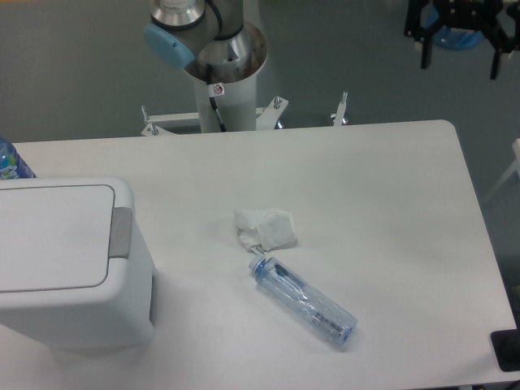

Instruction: Open the trash can

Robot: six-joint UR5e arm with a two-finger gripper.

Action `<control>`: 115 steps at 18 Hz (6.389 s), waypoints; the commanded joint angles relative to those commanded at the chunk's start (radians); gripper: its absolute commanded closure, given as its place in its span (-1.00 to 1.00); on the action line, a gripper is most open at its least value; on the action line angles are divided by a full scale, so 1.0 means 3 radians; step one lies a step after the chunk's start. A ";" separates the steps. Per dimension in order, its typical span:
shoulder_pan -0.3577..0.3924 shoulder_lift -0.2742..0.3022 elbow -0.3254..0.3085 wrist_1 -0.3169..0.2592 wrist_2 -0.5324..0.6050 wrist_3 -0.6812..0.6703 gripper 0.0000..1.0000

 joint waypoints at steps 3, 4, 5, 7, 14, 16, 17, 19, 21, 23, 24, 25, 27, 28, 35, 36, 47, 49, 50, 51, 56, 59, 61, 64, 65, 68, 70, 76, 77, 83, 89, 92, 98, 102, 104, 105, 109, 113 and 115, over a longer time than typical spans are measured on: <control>0.0015 0.0000 -0.0005 0.0000 -0.0031 0.0000 -1.00; 0.0010 0.0000 -0.0005 -0.0005 -0.0031 0.0000 -1.00; 0.0005 0.0010 -0.0005 0.0000 -0.0031 -0.0010 -1.00; 0.0000 0.0020 -0.0005 -0.0005 -0.0036 -0.0051 -1.00; -0.0143 0.0041 0.0005 0.0010 -0.0056 -0.0822 -1.00; -0.0265 0.0041 0.0010 0.0076 -0.0066 -0.1052 -1.00; -0.0327 0.0036 0.0010 0.0112 -0.0067 -0.1195 -1.00; -0.0434 0.0015 0.0005 0.0285 -0.0067 -0.1608 -1.00; -0.0582 -0.0030 -0.0005 0.0520 -0.0061 -0.2119 -1.00; -0.0700 -0.0082 -0.0005 0.0730 -0.0066 -0.2539 -1.00; -0.0741 -0.0102 -0.0005 0.0792 -0.0077 -0.2703 -1.00; -0.0792 -0.0102 -0.0005 0.0828 -0.0102 -0.2847 -1.00; -0.0854 -0.0133 -0.0005 0.0844 -0.0138 -0.2991 -1.00; -0.0884 -0.0153 -0.0005 0.0844 -0.0138 -0.3012 -1.00; -0.1334 -0.0204 -0.0123 0.0844 -0.0138 -0.3435 -1.00; -0.1400 -0.0220 -0.0133 0.0844 -0.0138 -0.3573 -1.00; -0.1963 -0.0404 -0.0205 0.0976 -0.0148 -0.4392 -1.00; -0.2045 -0.0445 -0.0210 0.0992 -0.0153 -0.4560 -1.00; -0.2055 -0.0460 -0.0220 0.0992 -0.0148 -0.4622 -1.00; -0.2060 -0.0470 -0.0225 0.0992 -0.0153 -0.4643 -1.00; -0.2142 -0.0501 -0.0245 0.0992 -0.0153 -0.4658 -1.00; -0.2183 -0.0501 -0.0276 0.0992 -0.0153 -0.4658 -1.00; -0.2214 -0.0501 -0.0296 0.0992 -0.0153 -0.4724 -1.00; -0.2234 -0.0506 -0.0297 0.0992 -0.0153 -0.4781 -1.00; -0.2255 -0.0506 -0.0297 0.0992 -0.0153 -0.4781 -1.00; -0.2275 -0.0516 -0.0297 0.0992 -0.0153 -0.4786 -1.00; -0.2321 -0.0532 -0.0297 0.0992 -0.0153 -0.4786 -1.00; -0.2398 -0.0568 -0.0302 0.0992 -0.0148 -0.4786 -1.00; -0.2398 -0.0568 -0.0302 0.0992 -0.0148 -0.4786 -1.00; -0.2408 -0.0598 -0.0302 0.0992 -0.0148 -0.4786 -1.00; -0.2413 -0.0614 -0.0302 0.0992 -0.0148 -0.4786 -1.00; -0.2418 -0.0614 -0.0322 0.0992 -0.0148 -0.4786 -1.00; -0.2418 -0.0619 -0.0322 0.0992 -0.0143 -0.4786 -1.00; -0.2418 -0.0619 -0.0343 0.0997 -0.0143 -0.4786 -1.00; -0.2418 -0.0619 -0.0343 0.0997 -0.0143 -0.4786 -1.00; -0.2418 -0.0619 -0.0343 0.0997 -0.0143 -0.4786 -1.00; -0.2418 -0.0619 -0.0343 0.0997 -0.0143 -0.4786 -1.00; -0.2418 -0.0619 -0.0343 0.0997 -0.0138 -0.4786 -1.00; -0.2418 -0.0619 -0.0343 0.1022 -0.0138 -0.4786 -1.00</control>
